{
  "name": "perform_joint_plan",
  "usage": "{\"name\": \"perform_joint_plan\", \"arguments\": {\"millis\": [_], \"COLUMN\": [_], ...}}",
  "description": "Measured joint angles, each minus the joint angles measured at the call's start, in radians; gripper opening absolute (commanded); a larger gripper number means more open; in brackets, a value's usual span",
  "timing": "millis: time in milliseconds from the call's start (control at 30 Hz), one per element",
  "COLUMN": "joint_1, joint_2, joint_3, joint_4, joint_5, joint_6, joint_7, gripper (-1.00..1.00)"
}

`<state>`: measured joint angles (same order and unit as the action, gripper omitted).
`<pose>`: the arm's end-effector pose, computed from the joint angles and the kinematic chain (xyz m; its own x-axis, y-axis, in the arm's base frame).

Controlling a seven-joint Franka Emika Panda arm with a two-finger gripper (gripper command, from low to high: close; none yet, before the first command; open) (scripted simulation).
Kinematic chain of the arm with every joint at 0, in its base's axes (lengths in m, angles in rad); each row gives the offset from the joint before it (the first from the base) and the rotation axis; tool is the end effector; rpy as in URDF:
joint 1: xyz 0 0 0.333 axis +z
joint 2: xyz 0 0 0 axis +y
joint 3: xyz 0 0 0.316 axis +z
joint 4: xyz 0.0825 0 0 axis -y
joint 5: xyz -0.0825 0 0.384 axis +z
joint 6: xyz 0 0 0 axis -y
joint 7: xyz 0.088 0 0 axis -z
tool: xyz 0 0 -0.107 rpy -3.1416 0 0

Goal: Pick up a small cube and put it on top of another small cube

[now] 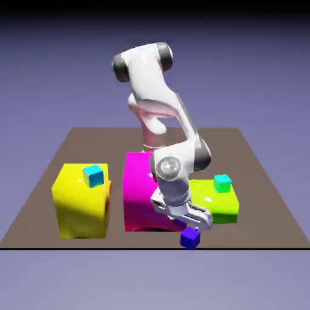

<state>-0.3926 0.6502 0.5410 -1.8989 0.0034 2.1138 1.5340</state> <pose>0.5843 0.0823 0.1783 0.0822 -0.9418 -0.3260 -0.9253 -0.1936 0.3260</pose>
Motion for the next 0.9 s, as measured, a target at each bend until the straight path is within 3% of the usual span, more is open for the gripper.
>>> {"name": "perform_joint_plan", "arguments": {"millis": [133, 167, 400, 900], "joint_1": [0.039, 0.043, 0.0, 0.428], "joint_2": [0.092, 0.101, 0.0, -0.535], "joint_3": [-0.032, -0.035, 0.0, 0.127], "joint_4": [-0.038, -0.041, 0.0, -0.237], "joint_5": [-0.029, -0.032, 0.003, 0.027], "joint_6": [0.13, 0.142, 0.001, -0.276], "joint_7": [0.01, 0.011, -0.001, -0.621], "gripper": [0.0, -1.0, -1.0, -1.0]}}
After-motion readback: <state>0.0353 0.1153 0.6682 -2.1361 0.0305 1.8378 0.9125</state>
